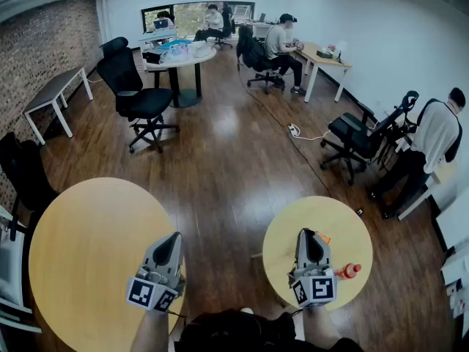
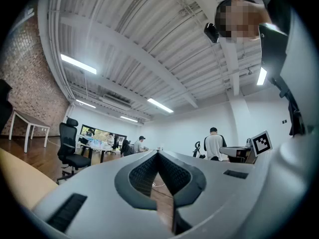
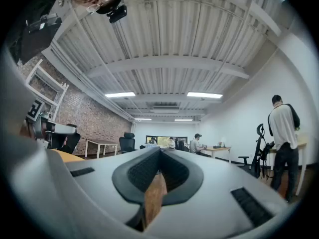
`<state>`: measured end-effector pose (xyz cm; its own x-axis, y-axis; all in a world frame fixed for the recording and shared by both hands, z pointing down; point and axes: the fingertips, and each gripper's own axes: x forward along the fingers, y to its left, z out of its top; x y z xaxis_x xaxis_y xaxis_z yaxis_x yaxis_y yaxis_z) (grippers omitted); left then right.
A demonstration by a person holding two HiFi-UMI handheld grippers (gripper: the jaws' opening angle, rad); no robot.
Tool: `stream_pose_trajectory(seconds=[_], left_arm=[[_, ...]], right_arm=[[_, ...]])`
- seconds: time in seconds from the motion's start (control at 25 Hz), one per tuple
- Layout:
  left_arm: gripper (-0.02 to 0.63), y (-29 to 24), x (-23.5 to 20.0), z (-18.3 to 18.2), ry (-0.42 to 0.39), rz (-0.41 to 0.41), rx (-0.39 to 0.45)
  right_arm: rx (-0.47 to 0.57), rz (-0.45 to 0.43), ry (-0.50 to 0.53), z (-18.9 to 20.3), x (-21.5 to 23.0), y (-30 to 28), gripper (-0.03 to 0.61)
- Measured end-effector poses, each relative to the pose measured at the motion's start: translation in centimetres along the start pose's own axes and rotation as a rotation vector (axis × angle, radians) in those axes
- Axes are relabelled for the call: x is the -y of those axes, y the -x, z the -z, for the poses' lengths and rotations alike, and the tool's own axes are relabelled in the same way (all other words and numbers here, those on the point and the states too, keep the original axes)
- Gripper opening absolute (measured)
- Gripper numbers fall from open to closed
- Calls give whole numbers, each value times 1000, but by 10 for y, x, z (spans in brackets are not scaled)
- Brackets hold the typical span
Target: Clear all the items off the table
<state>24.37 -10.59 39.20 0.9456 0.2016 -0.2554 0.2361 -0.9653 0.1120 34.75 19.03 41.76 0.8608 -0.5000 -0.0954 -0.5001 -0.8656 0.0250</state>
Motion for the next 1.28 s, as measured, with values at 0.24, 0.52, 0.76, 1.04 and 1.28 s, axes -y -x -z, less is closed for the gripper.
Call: stream_pose_trajectory(seconds=[0.24, 0.52, 0.76, 1.04, 1.28], left_arm=[[0, -35, 29, 13, 4, 58, -7], [0, -80, 71, 42, 58, 140, -34], [0, -123, 110, 89, 108, 289, -141], [0, -170, 131, 132, 145, 449, -256], [0, -180, 125, 227, 168, 424, -497]], right_arm=[[-33, 64, -11, 10, 35, 4, 66], [-201, 153, -89, 57, 76, 12, 265], [-376, 298, -130, 126, 116, 13, 268], [-786, 461, -360, 264, 154, 21, 347], [-985, 527, -331, 328, 150, 35, 397]])
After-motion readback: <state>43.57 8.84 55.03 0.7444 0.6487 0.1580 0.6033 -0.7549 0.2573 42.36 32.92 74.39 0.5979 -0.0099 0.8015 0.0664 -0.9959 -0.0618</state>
